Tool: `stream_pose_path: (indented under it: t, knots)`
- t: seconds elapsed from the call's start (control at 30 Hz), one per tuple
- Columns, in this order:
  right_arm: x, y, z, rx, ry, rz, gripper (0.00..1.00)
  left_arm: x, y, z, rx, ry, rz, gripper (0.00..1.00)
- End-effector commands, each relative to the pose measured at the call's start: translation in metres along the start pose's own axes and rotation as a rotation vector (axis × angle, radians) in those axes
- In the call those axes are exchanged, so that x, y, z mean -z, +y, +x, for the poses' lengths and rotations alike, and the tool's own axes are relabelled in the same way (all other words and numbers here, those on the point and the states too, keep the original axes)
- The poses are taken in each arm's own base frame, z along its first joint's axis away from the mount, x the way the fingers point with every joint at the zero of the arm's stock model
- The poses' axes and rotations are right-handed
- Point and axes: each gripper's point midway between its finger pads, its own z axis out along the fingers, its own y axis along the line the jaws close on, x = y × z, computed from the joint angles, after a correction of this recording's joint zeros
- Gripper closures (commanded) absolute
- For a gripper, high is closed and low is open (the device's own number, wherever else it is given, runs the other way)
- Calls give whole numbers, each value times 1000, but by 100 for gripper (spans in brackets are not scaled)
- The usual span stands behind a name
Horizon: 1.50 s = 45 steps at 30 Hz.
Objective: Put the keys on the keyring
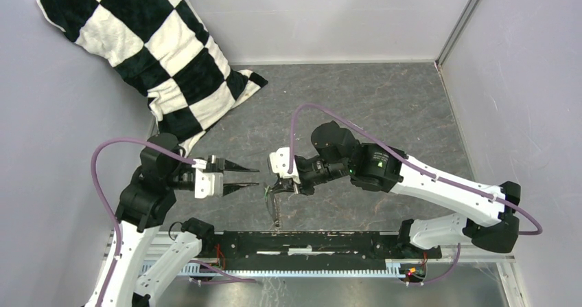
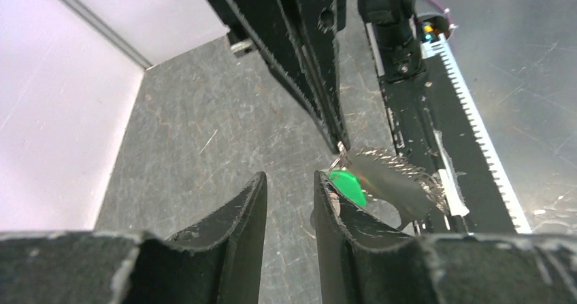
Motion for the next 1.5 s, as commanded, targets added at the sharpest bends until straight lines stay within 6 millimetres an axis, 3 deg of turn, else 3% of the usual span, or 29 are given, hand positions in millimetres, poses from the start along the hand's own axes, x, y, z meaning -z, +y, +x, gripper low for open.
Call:
stream_pose_path:
  t: [0.0,0.2,0.33,0.53,0.87,1.47]
  knots:
    - [7,-3,-29,11,-78,-4,100,-2,-12,-22,30,-94,81,65]
    - [8,-2,-34,-1,-106,-12,99,-1,-33,-9,96,-66,168,68]
    - [3,0,-32,-13,-101,-41,99,-2,-29,-4,37,-59,165,60]
    - [0,2,-33,-22,-107,-62,99,-2,-20,0,-58,-33,127,57]
    - [-3,-2,-36,-40,-120,-62,100,-4,-30,-4,13,-88,146,71]
    - [-6,-1,-35,-64,-132,-88,100,-7,-34,13,-18,-71,177,64]
